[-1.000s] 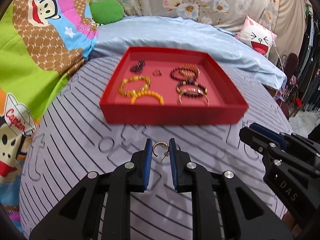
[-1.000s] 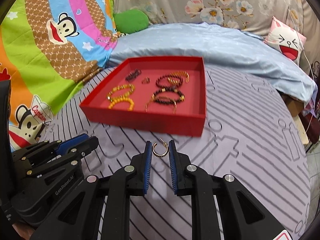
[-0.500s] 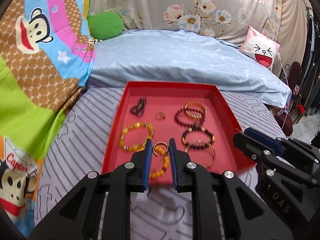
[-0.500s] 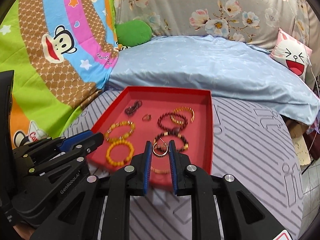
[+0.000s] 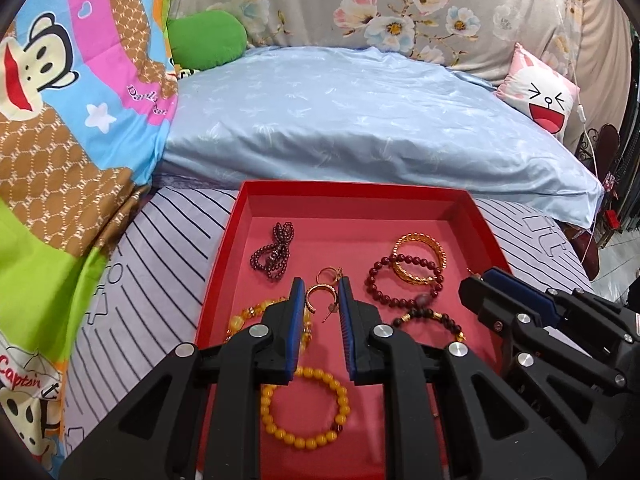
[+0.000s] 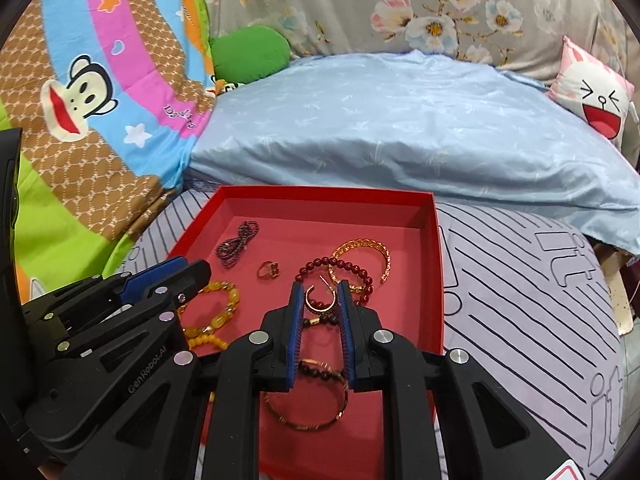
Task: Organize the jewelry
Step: 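Carry both earrings over the red tray and lower them with both grippers, then open both grippers to drop the earrings into the tray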
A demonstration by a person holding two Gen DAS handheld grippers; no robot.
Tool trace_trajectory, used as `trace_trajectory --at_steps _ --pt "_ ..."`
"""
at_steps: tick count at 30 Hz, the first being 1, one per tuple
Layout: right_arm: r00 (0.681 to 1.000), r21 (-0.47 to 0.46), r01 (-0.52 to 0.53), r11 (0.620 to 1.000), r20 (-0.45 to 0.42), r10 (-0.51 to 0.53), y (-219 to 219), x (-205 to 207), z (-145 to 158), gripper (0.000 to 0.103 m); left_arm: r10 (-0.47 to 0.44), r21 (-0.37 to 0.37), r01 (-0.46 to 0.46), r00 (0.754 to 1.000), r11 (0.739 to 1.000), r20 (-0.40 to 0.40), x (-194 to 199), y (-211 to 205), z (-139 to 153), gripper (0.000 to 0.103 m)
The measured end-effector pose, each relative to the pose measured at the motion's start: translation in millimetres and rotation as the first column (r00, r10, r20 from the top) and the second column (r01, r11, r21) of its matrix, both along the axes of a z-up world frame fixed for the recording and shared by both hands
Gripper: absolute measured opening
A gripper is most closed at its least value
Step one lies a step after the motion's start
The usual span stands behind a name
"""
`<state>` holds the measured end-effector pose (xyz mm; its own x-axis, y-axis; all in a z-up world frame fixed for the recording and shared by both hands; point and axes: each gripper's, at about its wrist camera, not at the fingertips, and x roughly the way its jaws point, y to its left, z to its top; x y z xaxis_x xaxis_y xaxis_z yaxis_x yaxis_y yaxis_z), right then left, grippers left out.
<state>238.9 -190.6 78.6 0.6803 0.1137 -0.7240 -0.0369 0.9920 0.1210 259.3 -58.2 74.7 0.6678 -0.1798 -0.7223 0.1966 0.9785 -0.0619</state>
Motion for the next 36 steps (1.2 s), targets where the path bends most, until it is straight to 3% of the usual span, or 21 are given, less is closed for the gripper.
trace_trajectory --at_steps 22,29,36 --pt "0.999 -0.029 -0.004 1.0 -0.043 0.003 -4 22 -22 0.017 -0.016 0.013 0.017 0.999 1.0 -0.027 19 -13 -17 0.017" --pt "0.999 -0.03 -0.001 1.0 -0.044 0.0 -5 22 -23 0.02 -0.019 0.018 0.019 1.0 1.0 -0.023 21 -13 -17 0.025" --pt "0.999 -0.028 -0.003 1.0 -0.043 0.001 -5 22 -23 0.021 -0.015 0.018 0.015 1.0 1.0 -0.018 18 -11 -17 0.025"
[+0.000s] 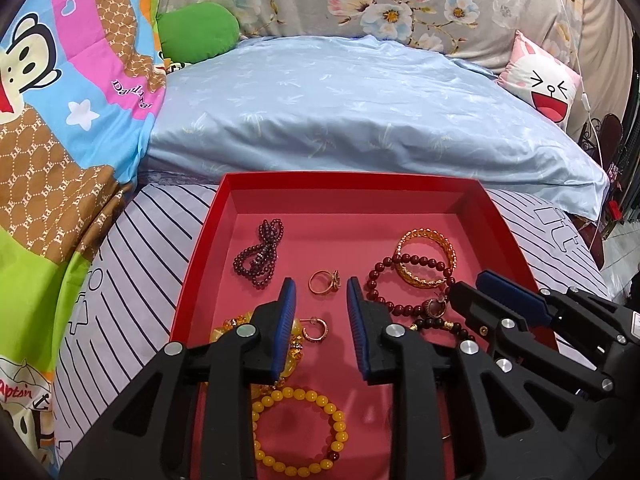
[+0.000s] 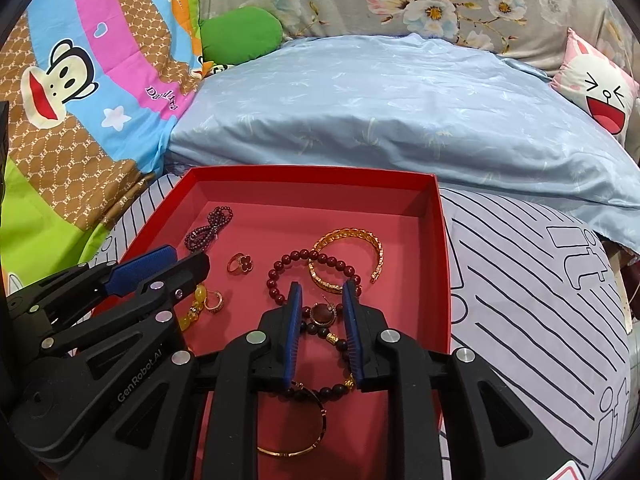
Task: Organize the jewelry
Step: 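Open both grippers to drop the earrings into the tray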
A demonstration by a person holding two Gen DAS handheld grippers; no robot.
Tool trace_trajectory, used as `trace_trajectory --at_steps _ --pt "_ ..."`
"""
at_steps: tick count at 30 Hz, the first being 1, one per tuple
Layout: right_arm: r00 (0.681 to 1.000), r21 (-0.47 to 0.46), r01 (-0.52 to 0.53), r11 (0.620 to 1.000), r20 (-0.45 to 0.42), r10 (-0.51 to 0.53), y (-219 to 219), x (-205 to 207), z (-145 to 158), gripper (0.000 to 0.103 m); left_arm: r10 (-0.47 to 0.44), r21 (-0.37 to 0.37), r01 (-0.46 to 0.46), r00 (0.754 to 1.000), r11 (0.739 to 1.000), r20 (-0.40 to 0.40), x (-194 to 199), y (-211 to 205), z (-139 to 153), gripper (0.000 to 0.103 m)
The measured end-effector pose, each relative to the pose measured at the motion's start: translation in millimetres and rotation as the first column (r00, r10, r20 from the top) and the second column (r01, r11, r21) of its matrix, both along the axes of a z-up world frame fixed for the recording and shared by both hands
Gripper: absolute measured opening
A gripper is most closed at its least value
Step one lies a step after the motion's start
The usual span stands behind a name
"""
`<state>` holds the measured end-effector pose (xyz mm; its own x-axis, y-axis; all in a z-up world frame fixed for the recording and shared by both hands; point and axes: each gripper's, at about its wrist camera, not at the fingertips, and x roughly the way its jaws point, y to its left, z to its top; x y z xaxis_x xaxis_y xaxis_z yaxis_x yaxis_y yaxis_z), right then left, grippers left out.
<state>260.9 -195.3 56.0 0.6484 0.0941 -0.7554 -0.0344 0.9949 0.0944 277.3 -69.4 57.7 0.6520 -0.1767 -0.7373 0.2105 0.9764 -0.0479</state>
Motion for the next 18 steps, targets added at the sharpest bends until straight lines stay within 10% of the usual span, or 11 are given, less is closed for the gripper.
trace_trajectory --at_steps 18 --pt "0.997 -0.01 0.019 1.0 0.073 -0.018 10 -78 29 0.021 -0.001 -0.016 0.002 0.999 1.0 0.052 -68 10 31 0.025"
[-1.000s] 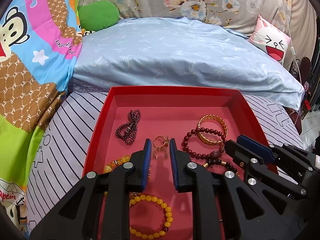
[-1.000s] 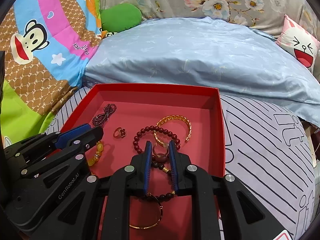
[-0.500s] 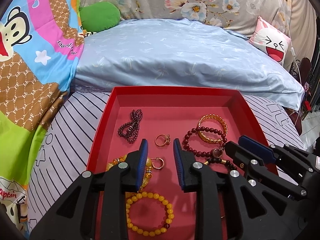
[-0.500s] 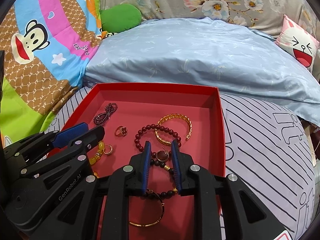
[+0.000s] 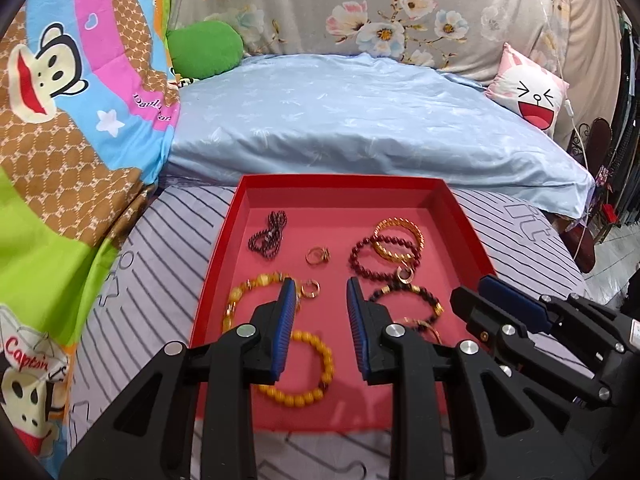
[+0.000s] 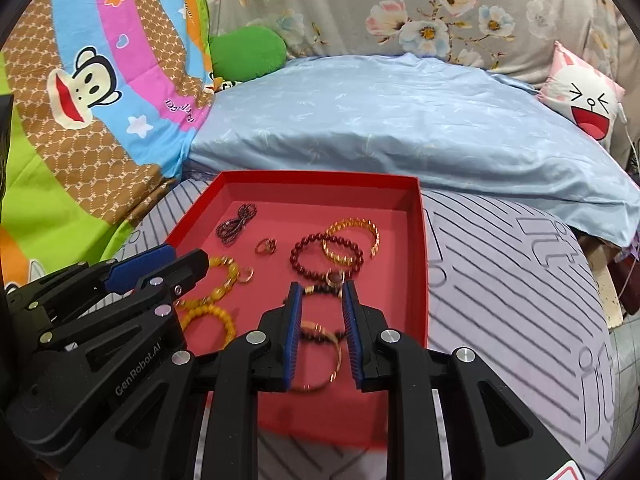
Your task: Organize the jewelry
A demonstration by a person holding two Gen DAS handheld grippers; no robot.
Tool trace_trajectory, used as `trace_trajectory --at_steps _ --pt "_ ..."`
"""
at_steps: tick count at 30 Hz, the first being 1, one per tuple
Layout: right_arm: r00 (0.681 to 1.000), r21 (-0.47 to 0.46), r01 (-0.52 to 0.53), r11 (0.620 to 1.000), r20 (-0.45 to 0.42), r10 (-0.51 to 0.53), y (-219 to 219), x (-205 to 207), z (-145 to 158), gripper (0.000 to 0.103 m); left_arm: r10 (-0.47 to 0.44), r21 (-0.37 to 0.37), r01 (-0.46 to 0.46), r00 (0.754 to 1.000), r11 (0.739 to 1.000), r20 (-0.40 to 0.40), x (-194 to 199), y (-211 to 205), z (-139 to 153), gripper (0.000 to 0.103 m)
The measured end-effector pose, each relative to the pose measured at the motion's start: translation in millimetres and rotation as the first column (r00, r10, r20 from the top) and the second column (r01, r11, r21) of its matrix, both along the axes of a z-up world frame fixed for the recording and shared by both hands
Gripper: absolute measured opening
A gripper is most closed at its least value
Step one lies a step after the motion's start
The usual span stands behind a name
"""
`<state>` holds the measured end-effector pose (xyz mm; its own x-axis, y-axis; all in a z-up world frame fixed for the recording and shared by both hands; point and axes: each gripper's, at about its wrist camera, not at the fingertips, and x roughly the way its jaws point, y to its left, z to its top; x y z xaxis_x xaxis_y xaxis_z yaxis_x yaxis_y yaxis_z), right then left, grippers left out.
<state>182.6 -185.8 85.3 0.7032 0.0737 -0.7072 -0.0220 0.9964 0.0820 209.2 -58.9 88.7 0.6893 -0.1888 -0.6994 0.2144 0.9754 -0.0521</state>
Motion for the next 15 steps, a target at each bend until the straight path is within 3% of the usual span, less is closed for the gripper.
trace_trajectory --at_steps 15 --pt "0.999 -0.002 0.049 0.999 0.019 -0.049 6 -72 -9 0.028 0.035 0.016 -0.035 0.999 0.999 0.007 -62 7 -7 0.025"
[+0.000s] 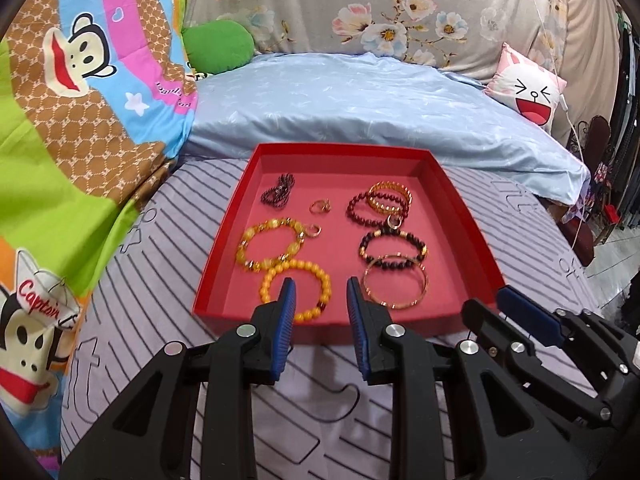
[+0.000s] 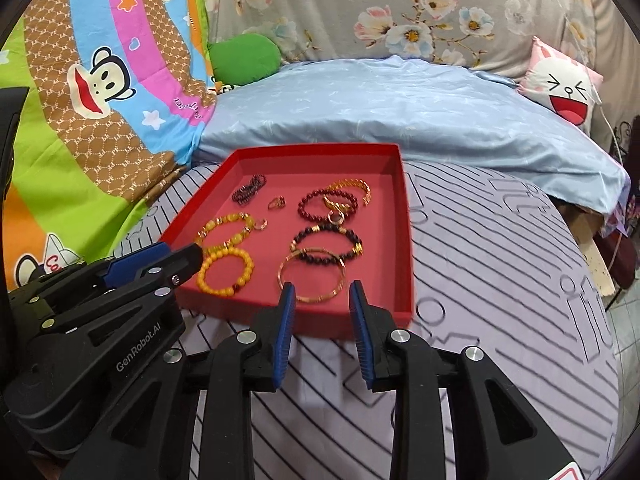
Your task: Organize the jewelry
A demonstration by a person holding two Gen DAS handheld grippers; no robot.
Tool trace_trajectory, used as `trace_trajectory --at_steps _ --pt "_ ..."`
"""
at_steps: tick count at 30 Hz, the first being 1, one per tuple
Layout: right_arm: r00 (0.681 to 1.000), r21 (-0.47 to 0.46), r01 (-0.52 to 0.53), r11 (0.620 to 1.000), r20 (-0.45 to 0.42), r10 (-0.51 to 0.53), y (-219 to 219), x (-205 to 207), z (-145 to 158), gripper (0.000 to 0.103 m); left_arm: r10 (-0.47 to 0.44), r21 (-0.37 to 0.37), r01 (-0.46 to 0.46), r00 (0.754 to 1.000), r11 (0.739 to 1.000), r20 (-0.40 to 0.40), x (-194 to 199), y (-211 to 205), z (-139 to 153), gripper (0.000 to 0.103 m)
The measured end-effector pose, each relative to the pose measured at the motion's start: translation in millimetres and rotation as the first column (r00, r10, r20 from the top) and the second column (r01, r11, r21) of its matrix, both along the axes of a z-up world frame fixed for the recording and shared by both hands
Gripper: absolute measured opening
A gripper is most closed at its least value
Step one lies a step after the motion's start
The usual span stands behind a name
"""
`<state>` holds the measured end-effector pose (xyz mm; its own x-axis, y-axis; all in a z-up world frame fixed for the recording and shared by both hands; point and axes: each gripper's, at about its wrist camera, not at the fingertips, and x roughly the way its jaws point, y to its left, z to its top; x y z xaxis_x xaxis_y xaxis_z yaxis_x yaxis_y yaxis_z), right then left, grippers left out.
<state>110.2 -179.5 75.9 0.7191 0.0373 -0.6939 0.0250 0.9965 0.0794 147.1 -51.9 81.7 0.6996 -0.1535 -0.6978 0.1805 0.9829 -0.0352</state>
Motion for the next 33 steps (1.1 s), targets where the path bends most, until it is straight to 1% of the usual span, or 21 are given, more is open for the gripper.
trace_trajectory --at_steps 4,9,14,20,22,23,24,26,31,33 --pt "1.0 0.003 0.016 1.0 -0.003 -0.016 -1 -11 -7 0.028 0.011 0.019 -0.011 1.0 1.0 0.003 -10 0 -8 0.025" --pt "1.0 -0.014 0.029 0.999 -0.005 -0.029 2 -17 -16 0.028 0.022 0.015 -0.022 1.0 1.0 -0.01 -16 3 -18 0.025" --pt "0.999 -0.018 0.03 0.999 -0.015 -0.03 4 -16 -26 0.028 0.046 0.04 -0.047 0.999 0.998 0.012 -18 4 -27 0.025" --pt "0.999 -0.019 0.03 0.999 -0.016 -0.031 6 -9 -27 0.028 0.05 0.035 -0.05 0.999 0.998 0.012 -13 6 -30 0.025" --pt "0.999 -0.02 0.027 0.999 -0.016 -0.028 6 -7 -26 0.029 0.05 0.034 -0.05 0.999 0.998 0.012 -11 7 -29 0.029" --pt "0.999 -0.018 0.029 0.999 -0.014 -0.029 6 -6 -25 0.033 0.051 0.031 -0.052 0.999 0.998 0.013 -11 8 -28 0.036" --pt "0.999 -0.015 0.03 0.999 -0.01 -0.031 6 -5 -24 0.037 0.055 0.028 -0.056 0.998 0.998 0.019 -11 9 -27 0.04" --pt "1.0 -0.02 0.029 0.999 -0.007 -0.03 7 -5 -23 0.038 0.062 0.038 -0.063 0.998 0.997 0.032 -12 9 -25 0.04" --pt "1.0 -0.029 0.025 0.999 -0.011 -0.026 9 -4 -21 0.04 0.066 0.045 -0.067 0.998 0.997 0.016 -11 11 -24 0.041" --pt "0.999 -0.029 0.029 0.999 -0.014 -0.03 9 -4 -20 0.043 0.069 0.049 -0.069 0.998 0.996 0.013 -11 12 -23 0.043"
